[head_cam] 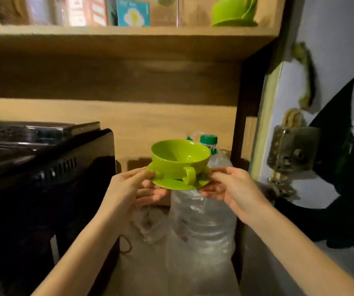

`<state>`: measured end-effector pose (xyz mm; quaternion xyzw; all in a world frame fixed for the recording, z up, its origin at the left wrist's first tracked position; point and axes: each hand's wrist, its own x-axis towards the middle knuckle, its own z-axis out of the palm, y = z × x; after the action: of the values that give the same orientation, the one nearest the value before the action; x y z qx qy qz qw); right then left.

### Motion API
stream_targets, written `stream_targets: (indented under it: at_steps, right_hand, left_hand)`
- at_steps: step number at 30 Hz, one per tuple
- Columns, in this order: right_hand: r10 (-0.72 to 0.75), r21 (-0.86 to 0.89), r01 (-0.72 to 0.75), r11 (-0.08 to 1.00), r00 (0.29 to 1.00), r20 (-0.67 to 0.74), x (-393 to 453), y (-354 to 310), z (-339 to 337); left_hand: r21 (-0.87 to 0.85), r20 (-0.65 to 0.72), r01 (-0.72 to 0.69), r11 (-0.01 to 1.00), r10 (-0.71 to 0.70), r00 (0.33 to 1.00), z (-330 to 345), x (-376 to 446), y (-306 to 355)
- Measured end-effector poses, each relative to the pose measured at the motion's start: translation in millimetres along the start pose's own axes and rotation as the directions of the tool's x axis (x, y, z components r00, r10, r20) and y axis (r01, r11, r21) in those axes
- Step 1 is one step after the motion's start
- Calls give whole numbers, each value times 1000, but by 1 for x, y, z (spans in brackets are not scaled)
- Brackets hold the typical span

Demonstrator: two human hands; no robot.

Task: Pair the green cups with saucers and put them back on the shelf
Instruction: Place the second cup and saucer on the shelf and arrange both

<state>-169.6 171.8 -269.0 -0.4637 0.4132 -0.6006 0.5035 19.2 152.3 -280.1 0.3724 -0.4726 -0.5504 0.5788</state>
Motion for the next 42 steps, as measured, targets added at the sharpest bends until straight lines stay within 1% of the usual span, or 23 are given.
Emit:
stream_targets:
  at_steps: [3, 9, 13, 17, 20, 24, 29, 38, 40, 42]
  right_hand:
    - [-67, 1, 67, 998, 998, 7, 6, -46, 6]
    - [-194, -35, 193, 981, 981, -17, 25, -129, 24]
    - [-255, -3, 255, 967, 967, -20, 34, -173, 37]
    - [-313, 5, 313, 950, 949, 31, 45, -207, 49]
    - [-335, -10, 336, 942, 942, 25, 60, -229, 57]
    - [-340, -85, 338, 937, 941, -7, 93, -250, 67]
    - [-319, -48, 320, 946, 947, 29, 137, -260, 72]
    - [-348, 49, 347, 936, 937, 10, 210, -258, 77]
    - [-340, 41, 340, 939, 940, -5, 217, -257, 78]
    - [-329, -19, 328, 944, 944, -20, 220, -257, 78]
  left_hand:
    - [-72, 38, -26, 997, 29, 999, 14, 9, 45]
    - [-173, 103, -35, 984, 53, 993, 42, 27, 121]
    - [-196, 112, -102, 975, 126, 986, 56, 38, 167]
    - [-221, 134, -115, 968, 147, 980, 67, 52, 205]
    - [-227, 138, -122, 966, 156, 978, 73, 66, 226]
    - [-211, 126, -157, 965, 186, 974, 82, 93, 248]
    - [-236, 88, -183, 954, 209, 974, 89, 141, 259]
    - [-166, 50, -193, 967, 203, 978, 89, 198, 257]
    - [-150, 48, -196, 969, 205, 978, 90, 203, 257]
    - [-122, 35, -208, 970, 214, 976, 89, 206, 256]
